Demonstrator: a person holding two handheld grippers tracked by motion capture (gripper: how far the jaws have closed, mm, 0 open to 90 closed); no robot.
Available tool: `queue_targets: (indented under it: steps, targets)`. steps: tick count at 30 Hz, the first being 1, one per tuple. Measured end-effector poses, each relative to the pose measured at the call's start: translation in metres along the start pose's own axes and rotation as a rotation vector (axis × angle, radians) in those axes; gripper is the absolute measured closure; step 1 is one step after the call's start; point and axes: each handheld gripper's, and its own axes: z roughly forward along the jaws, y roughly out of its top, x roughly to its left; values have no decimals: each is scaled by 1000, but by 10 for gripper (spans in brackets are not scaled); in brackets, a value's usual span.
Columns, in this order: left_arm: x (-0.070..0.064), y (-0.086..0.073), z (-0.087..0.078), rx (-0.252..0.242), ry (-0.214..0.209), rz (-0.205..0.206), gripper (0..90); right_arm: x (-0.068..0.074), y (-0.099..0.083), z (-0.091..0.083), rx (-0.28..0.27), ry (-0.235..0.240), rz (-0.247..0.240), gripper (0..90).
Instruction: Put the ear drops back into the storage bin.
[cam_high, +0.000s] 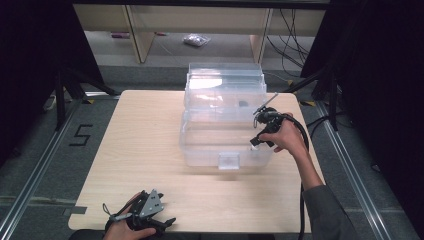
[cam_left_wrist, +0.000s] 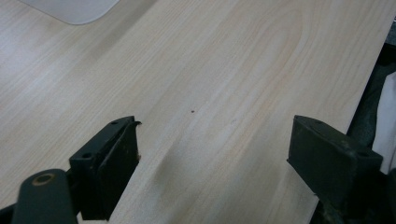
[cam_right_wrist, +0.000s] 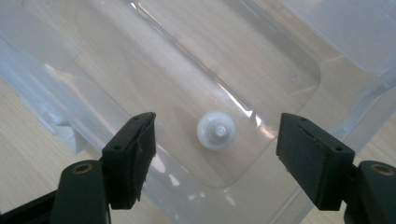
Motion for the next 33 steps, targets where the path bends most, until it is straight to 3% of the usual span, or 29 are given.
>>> queue_targets:
  steps: [4,7,11,13,17,19,25,26,30,31,33]
  targets:
    - [1,0,0,1,1,19,156,6,-1,-7,-15,-5,11,259]
    - [0,0,0,2,0,-1,156,9,-2,-11,-37,-1,12,250]
    - [1,0,0,3,2,15,156,13,-4,-16,-56,0,-6,244]
    - [0,0,0,3,0,0,156,15,-7,-19,-67,0,-6,241]
    - [1,0,0,4,2,18,156,18,-12,-21,-80,7,-9,238]
    - [0,0,0,4,1,3,156,20,-15,-21,-89,11,8,239]
    - [0,0,0,5,1,2,156,22,-21,-23,-117,18,-3,238]
    - [1,0,0,4,3,20,156,24,-22,-25,-111,18,5,237]
    - [1,0,0,3,2,20,156,27,-27,-28,-121,23,23,236]
    - [1,0,0,2,3,19,156,26,-29,-28,-132,26,-7,236]
    - [1,0,0,5,2,20,156,28,-32,-30,-134,26,4,236]
